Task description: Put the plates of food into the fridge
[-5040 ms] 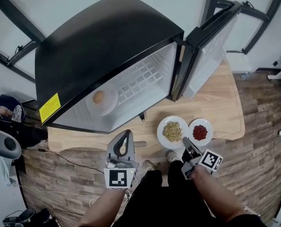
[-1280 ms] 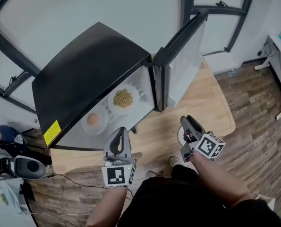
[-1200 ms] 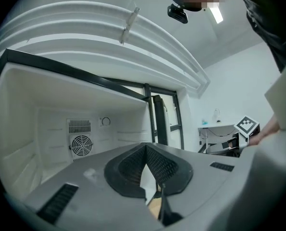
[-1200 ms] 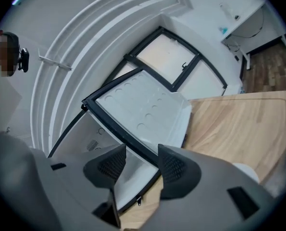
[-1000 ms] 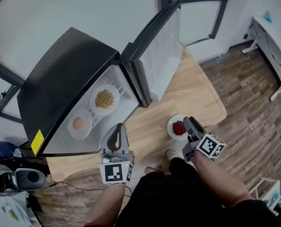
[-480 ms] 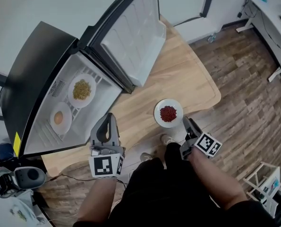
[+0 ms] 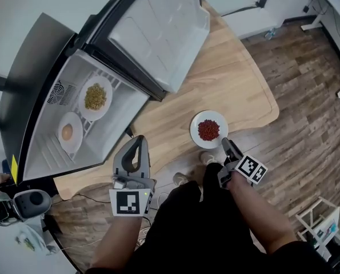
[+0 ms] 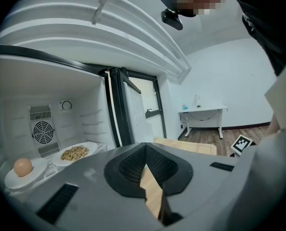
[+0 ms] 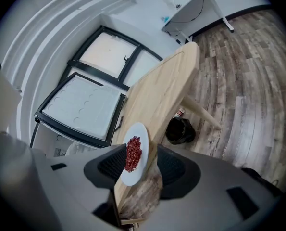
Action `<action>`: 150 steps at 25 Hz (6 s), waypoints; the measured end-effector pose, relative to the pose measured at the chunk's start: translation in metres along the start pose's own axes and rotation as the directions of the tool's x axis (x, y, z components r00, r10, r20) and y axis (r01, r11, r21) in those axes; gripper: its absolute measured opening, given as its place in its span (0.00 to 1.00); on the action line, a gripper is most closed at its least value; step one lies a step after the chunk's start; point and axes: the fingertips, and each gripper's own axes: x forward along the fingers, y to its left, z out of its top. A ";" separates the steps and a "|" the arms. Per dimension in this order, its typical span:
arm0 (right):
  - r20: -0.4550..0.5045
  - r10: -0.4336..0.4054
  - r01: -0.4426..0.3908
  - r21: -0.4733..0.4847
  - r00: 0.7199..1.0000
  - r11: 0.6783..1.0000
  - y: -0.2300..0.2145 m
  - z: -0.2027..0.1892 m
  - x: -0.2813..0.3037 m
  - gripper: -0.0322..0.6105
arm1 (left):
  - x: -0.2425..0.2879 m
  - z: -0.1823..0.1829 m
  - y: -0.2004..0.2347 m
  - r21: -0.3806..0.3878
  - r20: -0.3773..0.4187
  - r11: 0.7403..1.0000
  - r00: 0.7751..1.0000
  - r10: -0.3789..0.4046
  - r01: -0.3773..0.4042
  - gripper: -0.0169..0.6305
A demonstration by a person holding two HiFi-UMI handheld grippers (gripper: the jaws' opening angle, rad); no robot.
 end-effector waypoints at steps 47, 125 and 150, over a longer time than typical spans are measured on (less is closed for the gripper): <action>-0.305 0.313 -0.328 0.001 0.900 0.945 0.180 -0.029 0.037 0.10 | -0.094 0.001 0.098 -0.099 0.028 0.932 0.935 0.354 -0.350 0.03; -0.566 0.180 -0.365 -0.231 0.804 0.902 0.321 -0.307 0.234 0.10 | -0.354 -0.143 0.271 -0.258 -0.174 0.621 0.668 0.724 -0.740 0.03; -0.596 0.050 -0.461 -0.562 0.802 0.686 0.332 -0.281 0.218 0.42 | -0.326 -0.116 0.244 -0.272 -0.146 0.589 0.638 0.756 -0.761 0.03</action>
